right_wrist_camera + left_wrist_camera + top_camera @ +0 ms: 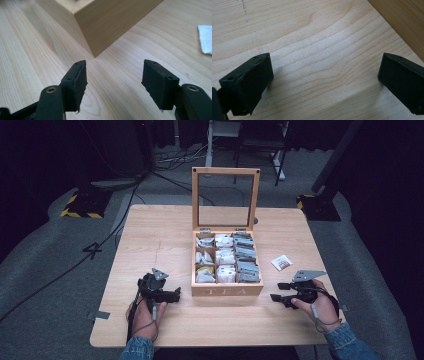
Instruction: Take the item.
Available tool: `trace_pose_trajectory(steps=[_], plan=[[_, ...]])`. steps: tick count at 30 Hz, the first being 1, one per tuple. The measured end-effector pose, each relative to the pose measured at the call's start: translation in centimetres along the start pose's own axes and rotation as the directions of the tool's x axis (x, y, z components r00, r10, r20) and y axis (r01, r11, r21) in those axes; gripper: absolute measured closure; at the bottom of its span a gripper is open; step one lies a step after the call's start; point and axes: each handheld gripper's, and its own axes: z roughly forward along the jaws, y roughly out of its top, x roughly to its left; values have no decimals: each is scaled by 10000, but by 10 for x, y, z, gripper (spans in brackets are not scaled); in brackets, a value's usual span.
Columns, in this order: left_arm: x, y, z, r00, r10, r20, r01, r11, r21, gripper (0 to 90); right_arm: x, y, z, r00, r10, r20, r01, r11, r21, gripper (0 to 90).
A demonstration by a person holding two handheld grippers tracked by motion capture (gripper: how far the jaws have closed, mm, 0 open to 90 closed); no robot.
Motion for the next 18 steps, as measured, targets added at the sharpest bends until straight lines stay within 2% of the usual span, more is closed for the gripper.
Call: trace_pose_trajectory(steps=[3,10,13,15,18], plan=[[0,0,0,10000,-4,-1,4,10000,-1,2,-1,-2,4,10000,23,-66,-22,9999,139,354],[0,0,0,10000,3,-2,-3,10000,0,2,0,-7,18,9994,-341,-48,342,9990,283,333],[0,0,0,10000,-2,-1,2,10000,-2,2,1,-8,22,9972,-752,49,752,9971,118,290],[0,0,0,10000,1,-1,-1,10000,-1,2,2,-8,23,9963,-851,74,851,9964,63,269],[0,0,0,10000,-2,0,2,10000,-2,2,5,-10,29,9877,-1550,226,1552,9878,-85,154]])
